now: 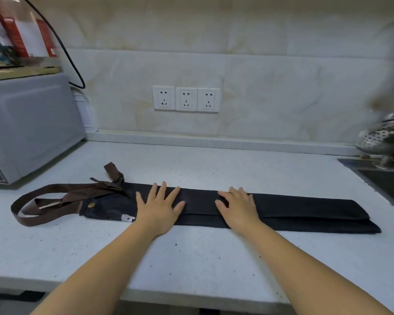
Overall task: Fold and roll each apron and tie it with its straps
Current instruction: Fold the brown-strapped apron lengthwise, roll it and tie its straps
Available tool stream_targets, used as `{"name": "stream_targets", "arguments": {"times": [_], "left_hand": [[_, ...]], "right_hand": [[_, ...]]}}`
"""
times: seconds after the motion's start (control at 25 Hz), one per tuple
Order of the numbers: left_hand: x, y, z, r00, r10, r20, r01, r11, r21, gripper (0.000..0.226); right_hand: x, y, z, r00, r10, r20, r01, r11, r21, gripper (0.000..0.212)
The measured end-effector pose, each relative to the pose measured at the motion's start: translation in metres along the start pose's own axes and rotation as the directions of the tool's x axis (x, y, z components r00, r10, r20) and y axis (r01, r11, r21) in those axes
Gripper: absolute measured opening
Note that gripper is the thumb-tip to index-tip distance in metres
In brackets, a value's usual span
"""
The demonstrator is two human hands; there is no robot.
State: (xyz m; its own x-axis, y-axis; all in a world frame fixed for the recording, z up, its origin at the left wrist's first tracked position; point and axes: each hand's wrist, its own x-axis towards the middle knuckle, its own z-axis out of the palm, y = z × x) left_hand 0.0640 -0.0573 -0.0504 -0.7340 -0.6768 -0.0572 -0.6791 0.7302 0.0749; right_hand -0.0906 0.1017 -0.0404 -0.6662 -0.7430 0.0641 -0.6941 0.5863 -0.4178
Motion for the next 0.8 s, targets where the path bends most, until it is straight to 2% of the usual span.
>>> {"name": "stream_targets", "arguments": {"times": [0.08,0.16,0.2,0.28,0.36,0.44,0.52,0.6,0.64,0.72,0.8], "left_hand": [[-0.001,0.005,-0.009,0.997,-0.061,0.05,0.06,0.998,0.022,0.058],[0.002,0.025,-0.017,0.995,-0.095,-0.014,0.096,0.994,0.057,0.053],[0.002,0.044,-0.02,0.995,-0.028,-0.092,0.033,0.998,0.058,0.049],[-0.001,0.097,-0.019,0.946,0.21,-0.248,-0.235,0.969,-0.076,0.044],[-0.007,0.155,-0.013,0.877,0.398,-0.27,-0.458,0.861,-0.22,0.041],[-0.005,0.206,0.0,0.833,0.494,-0.248,-0.548,0.799,-0.249,0.041],[0.001,0.238,0.008,0.788,0.574,-0.224,-0.615,0.751,-0.238,0.047],[0.007,0.257,0.01,0.731,0.656,-0.19,-0.683,0.7,-0.209,0.054],[0.009,0.267,0.011,0.723,0.665,-0.186,-0.691,0.693,-0.205,0.051],[0.01,0.283,0.012,0.752,0.614,-0.238,-0.658,0.72,-0.22,0.035],[0.011,0.3,0.013,0.772,0.567,-0.287,-0.63,0.745,-0.22,0.02]], "right_hand": [[-0.004,0.048,-0.02,0.987,0.131,0.094,-0.107,0.968,-0.225,0.054],[-0.005,0.084,-0.036,0.964,0.251,0.093,-0.218,0.938,-0.267,0.055],[-0.005,0.094,-0.042,0.962,0.264,0.066,-0.239,0.936,-0.258,0.052],[-0.003,0.102,-0.047,0.977,0.214,-0.012,-0.214,0.97,-0.119,0.045],[-0.007,0.102,-0.054,0.976,0.195,-0.102,-0.172,0.965,0.195,0.046],[-0.013,0.117,-0.066,0.955,0.257,-0.149,-0.174,0.89,0.421,0.051],[-0.017,0.143,-0.078,0.933,0.305,-0.191,-0.188,0.865,0.465,0.051],[-0.023,0.166,-0.09,0.912,0.335,-0.236,-0.232,0.896,0.378,0.045],[-0.027,0.18,-0.097,0.891,0.366,-0.268,-0.293,0.915,0.277,0.04],[-0.036,0.208,-0.114,0.837,0.451,-0.311,-0.453,0.889,0.072,0.042],[-0.043,0.229,-0.135,0.782,0.563,-0.269,-0.588,0.809,-0.016,0.05]]}}
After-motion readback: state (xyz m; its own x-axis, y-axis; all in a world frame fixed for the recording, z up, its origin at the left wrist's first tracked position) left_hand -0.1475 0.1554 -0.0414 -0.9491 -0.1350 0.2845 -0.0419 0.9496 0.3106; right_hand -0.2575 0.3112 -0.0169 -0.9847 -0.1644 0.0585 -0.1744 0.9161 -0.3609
